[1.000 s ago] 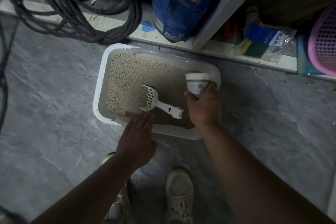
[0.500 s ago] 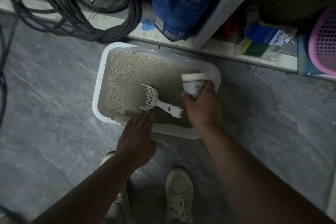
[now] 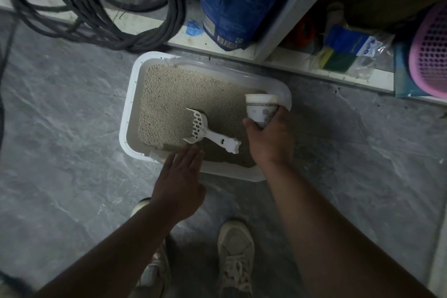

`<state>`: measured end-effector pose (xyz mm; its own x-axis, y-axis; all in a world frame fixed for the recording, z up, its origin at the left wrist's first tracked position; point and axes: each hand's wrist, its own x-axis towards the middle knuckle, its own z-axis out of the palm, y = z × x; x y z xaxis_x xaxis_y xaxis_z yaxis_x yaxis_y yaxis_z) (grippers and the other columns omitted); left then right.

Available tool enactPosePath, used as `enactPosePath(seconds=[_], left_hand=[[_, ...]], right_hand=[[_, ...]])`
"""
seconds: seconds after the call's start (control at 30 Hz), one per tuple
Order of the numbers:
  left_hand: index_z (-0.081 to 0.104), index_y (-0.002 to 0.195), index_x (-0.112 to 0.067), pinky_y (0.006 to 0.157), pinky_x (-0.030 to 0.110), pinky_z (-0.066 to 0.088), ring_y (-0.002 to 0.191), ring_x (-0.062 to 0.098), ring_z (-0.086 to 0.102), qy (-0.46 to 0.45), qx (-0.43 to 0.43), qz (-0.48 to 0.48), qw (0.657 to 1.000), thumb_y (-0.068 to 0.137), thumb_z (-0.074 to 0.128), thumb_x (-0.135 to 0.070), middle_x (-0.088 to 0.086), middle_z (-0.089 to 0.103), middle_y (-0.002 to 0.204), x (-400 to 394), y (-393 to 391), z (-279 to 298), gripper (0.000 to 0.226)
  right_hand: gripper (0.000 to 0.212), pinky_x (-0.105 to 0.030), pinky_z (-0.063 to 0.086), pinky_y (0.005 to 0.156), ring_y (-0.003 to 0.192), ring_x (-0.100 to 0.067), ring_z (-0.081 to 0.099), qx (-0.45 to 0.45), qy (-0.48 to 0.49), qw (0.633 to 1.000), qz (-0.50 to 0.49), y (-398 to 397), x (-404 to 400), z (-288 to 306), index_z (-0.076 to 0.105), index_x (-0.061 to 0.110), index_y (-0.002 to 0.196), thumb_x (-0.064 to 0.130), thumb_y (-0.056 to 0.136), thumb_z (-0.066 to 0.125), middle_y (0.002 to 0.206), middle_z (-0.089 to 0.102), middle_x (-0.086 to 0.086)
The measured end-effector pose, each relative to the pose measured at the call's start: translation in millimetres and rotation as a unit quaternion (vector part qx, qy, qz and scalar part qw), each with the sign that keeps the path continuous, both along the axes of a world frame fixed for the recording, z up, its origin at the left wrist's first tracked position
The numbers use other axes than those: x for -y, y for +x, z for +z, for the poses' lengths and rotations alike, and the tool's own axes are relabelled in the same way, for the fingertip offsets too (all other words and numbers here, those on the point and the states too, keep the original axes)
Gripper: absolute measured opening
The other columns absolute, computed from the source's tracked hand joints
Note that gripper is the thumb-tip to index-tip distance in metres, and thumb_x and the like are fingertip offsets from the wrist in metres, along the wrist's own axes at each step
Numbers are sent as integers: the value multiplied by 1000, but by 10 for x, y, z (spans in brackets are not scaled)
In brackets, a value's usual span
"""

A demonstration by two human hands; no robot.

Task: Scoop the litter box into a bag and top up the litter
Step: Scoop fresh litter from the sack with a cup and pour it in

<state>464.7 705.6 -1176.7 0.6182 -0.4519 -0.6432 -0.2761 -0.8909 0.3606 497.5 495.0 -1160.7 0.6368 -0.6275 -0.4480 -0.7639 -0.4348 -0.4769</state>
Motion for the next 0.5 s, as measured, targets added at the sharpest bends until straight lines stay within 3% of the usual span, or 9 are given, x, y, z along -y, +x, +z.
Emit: enactPosePath(seconds=[0.33,0.5], left_hand=[[26,162,-14,124,38,-3,159,22,8,-5,15,4,1000,80,46,-41,5,20,171,-5,-21,-25,88],[25,162,-13,123,35,-6,159,22,7,-12,10,4,1000,81,44,-39,6,19,171,-10,-13,-9,87]], right_hand=[[70,-38,54,91,115,-26,62,23,28,999,36,99,-122,83,45,12,137,43,83,77,128,63,-8],[65,-35,54,83,108,-24,64,13,28,998,62,159,-218,86,46,15,131,43,82,76,120,66,-6]])
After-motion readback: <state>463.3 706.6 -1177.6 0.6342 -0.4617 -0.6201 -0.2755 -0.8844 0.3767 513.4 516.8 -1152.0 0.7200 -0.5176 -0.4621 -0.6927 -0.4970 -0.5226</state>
